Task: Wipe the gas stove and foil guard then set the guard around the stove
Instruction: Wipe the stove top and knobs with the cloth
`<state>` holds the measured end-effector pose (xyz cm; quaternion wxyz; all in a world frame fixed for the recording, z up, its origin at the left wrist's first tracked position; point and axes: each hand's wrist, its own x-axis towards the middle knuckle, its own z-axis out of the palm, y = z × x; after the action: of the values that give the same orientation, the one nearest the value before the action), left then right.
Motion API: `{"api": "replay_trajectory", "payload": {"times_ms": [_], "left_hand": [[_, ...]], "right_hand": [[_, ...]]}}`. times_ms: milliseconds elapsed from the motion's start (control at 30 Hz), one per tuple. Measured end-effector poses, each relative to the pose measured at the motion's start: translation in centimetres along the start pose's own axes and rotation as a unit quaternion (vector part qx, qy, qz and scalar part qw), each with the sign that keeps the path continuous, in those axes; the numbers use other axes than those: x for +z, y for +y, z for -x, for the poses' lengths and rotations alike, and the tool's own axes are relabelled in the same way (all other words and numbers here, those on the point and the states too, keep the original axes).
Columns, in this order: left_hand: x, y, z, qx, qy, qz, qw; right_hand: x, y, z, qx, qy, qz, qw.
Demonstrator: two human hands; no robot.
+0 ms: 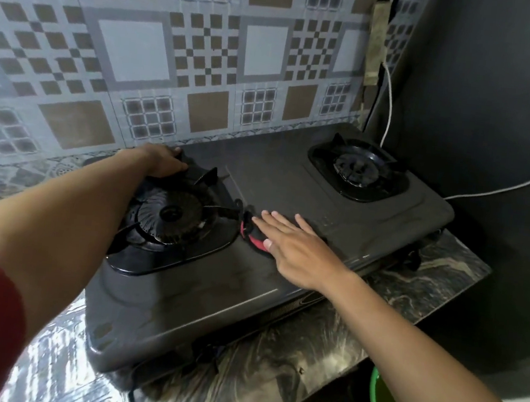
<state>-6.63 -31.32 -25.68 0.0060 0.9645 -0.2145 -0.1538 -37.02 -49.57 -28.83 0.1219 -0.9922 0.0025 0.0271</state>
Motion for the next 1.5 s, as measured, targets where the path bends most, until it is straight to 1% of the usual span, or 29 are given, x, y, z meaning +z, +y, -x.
{"api": "replay_trajectory", "payload": {"times_ms": [167,333,400,467,533,667,733,867,1033,1133,1233,1333,1500], "left_hand": [[0.5,-0.4,-0.3,0.002,0.017,0.012,1.0],[0.7,0.0,-0.3,0.004,0.027,0.015,1.0],[0.6,0.3,0.0,0.007,0.031,0.011,0.999],[0.5,0.4,0.0,0.006,0.026,0.01,1.0],[0.5,0.3,-0.1,0.001,0.019,0.013,1.0],[0.3,0.7,0.1,-0.008,0.019,0.009,1.0],[0.1,1.1,0.0,-0.01,0.017,0.007,1.0],[-0.5,1.9,0.3,-0.01,0.005,-0.016,1.0],[-0.7,2.1,0.2,-0.017,-0.006,0.009,1.0],[-1.3,3.6,0.3,0.007,0.031,0.048,0.998],[-2.2,6.7,0.2,0.041,0.053,0.086,0.994],[-2.7,9.8,-0.4,0.068,0.057,0.077,0.993],[-2.3,13.6,-2.4,0.108,0.029,0.04,0.993]], "right_hand": [[-1.6,4.2,-1.3,0.09,0.003,-0.023,0.996],[-3.1,8.4,-1.0,0.186,0.016,-0.06,0.981],[-3.2,8.8,-0.9,0.218,0.017,-0.06,0.974],[-2.8,7.6,-1.1,0.229,0.014,-0.049,0.972],[-2.1,5.4,-1.2,0.205,0.013,-0.034,0.978],[-0.7,1.7,-1.0,0.116,0.017,-0.045,0.992],[-0.8,1.3,-0.8,0.088,0.024,-0.069,0.993],[-1.5,2.4,-0.8,0.063,0.013,-0.094,0.994],[-2.0,3.8,-1.9,0.056,0.015,-0.083,0.995],[-2.5,4.4,-2.7,0.07,0.028,-0.078,0.994],[-2.8,5.1,-3.6,0.08,0.049,-0.064,0.993],[-2.7,5.7,-4.3,0.085,0.067,-0.049,0.993],[-2.4,7.2,-5.3,0.091,0.069,-0.032,0.993]]}}
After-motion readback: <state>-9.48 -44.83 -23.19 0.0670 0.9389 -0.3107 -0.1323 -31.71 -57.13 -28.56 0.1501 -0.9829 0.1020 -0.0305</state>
